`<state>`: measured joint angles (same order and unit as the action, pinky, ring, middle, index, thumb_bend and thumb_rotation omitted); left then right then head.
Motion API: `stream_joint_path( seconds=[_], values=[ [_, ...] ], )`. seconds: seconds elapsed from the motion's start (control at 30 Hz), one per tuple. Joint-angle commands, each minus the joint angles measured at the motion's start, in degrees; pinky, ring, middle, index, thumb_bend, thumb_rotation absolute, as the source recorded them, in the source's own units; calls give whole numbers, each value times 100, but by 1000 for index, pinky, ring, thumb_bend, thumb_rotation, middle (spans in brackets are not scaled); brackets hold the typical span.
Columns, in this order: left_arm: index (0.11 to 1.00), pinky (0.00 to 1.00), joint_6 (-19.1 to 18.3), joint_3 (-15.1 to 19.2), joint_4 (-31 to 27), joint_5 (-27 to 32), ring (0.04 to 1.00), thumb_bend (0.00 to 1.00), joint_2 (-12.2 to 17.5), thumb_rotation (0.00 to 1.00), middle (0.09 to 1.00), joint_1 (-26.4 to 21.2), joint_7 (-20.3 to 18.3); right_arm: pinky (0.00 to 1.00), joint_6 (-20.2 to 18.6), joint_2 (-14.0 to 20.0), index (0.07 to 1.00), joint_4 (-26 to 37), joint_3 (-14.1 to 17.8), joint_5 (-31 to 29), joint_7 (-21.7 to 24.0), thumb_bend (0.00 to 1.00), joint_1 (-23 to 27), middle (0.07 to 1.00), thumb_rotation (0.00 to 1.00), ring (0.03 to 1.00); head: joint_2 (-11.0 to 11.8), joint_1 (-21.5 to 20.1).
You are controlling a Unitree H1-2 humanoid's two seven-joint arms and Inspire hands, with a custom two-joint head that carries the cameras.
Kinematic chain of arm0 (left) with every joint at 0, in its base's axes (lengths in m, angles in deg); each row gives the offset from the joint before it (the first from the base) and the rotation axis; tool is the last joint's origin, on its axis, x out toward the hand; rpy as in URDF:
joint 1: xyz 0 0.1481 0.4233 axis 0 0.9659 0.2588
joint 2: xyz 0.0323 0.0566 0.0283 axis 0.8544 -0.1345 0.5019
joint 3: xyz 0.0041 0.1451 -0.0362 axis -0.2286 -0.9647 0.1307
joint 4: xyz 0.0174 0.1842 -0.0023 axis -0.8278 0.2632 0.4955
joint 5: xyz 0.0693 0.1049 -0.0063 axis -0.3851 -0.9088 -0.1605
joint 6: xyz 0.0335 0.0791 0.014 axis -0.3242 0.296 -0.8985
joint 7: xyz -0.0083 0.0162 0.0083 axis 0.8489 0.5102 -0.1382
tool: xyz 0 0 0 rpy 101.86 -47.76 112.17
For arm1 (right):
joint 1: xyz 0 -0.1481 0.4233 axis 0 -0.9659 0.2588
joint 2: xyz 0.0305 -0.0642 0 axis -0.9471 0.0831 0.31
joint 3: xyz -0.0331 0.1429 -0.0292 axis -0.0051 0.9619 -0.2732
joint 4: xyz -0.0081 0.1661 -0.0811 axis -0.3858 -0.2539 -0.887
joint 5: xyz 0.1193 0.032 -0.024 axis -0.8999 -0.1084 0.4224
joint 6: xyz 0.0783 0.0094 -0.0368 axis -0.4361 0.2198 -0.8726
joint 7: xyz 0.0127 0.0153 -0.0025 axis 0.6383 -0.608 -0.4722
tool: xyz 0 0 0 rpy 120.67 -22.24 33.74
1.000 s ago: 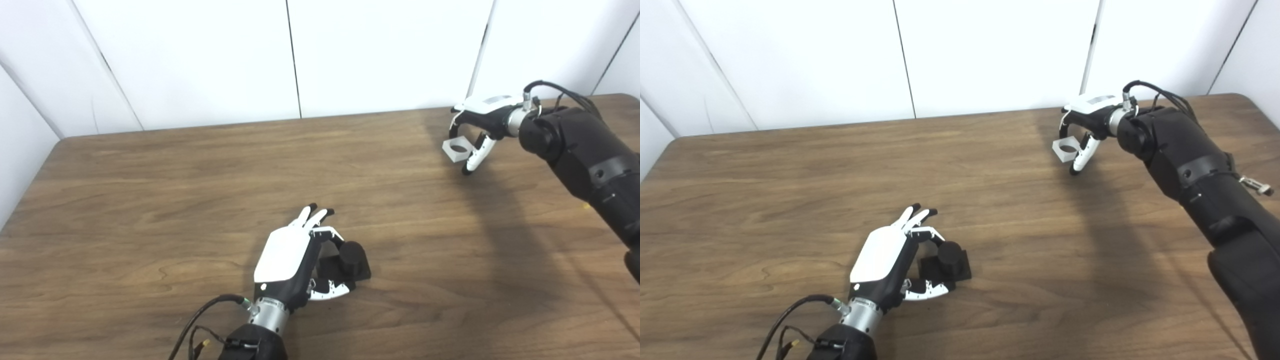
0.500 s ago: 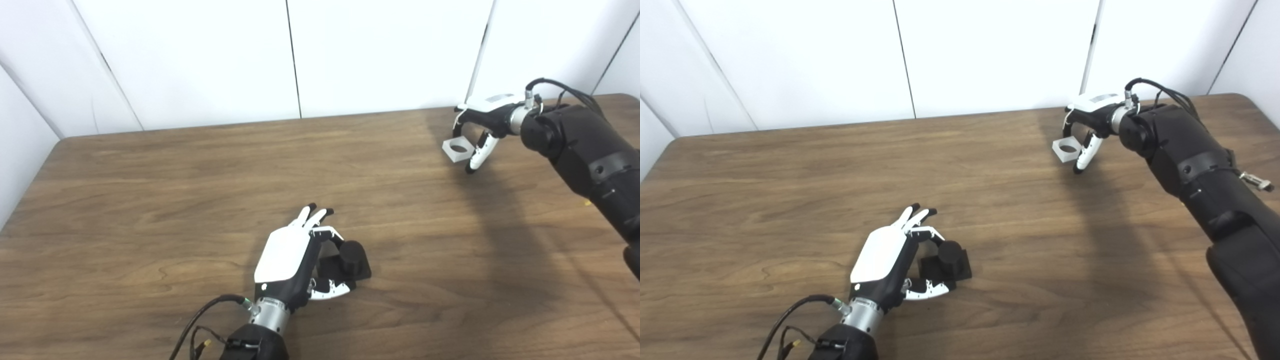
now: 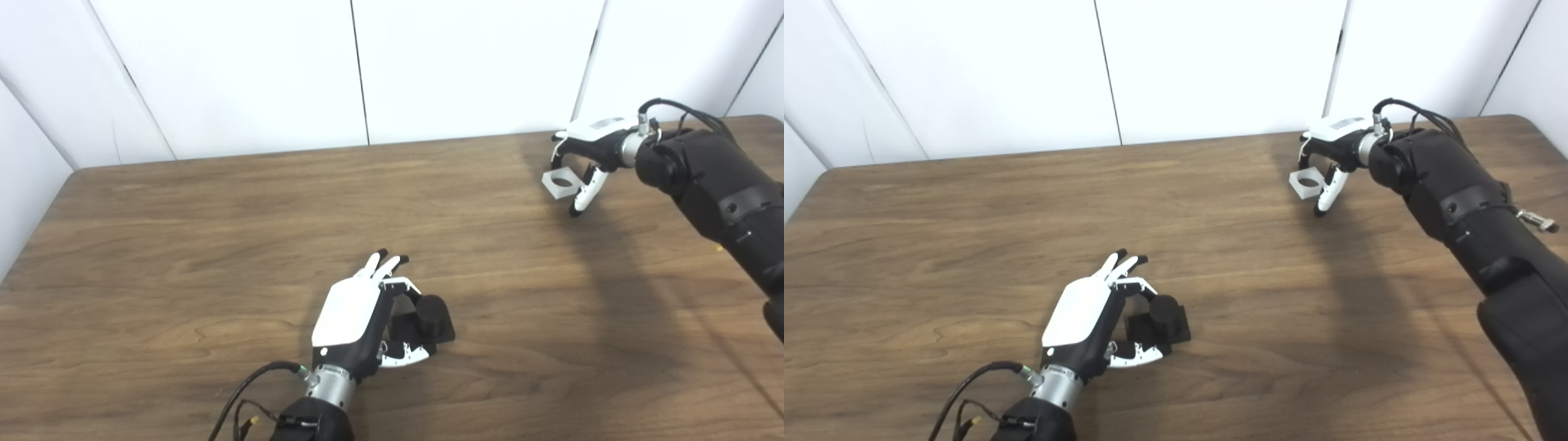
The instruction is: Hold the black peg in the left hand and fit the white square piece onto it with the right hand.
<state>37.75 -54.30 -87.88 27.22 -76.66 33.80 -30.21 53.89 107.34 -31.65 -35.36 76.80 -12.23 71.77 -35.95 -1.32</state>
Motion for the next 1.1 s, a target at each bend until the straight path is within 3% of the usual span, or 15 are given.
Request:
stream_joint_path(
  seconds=[0.0,0.53,0.97,1.07],
  values=[
    [493,923,-5,-34,31,-113,997,521,4,68,925,-37,-10,1000,90,74,737,-24,10,7,-116,814,307,977,286,1000,-3,-3],
    [493,932,-39,-10,29,-93,1000,521,-22,67,927,-96,-33,1000,293,59,643,-266,-17,-72,-292,788,393,964,214,1000,-15,8],
    [493,933,-33,-19,90,-101,1000,521,-36,68,927,-119,4,1000,357,111,618,-250,57,-175,-339,769,346,958,137,1000,46,16],
    [493,929,-12,-14,112,-90,997,521,-37,67,926,-132,34,1000,362,109,515,-276,53,-194,-364,564,350,958,138,1000,51,15]
  ],
)
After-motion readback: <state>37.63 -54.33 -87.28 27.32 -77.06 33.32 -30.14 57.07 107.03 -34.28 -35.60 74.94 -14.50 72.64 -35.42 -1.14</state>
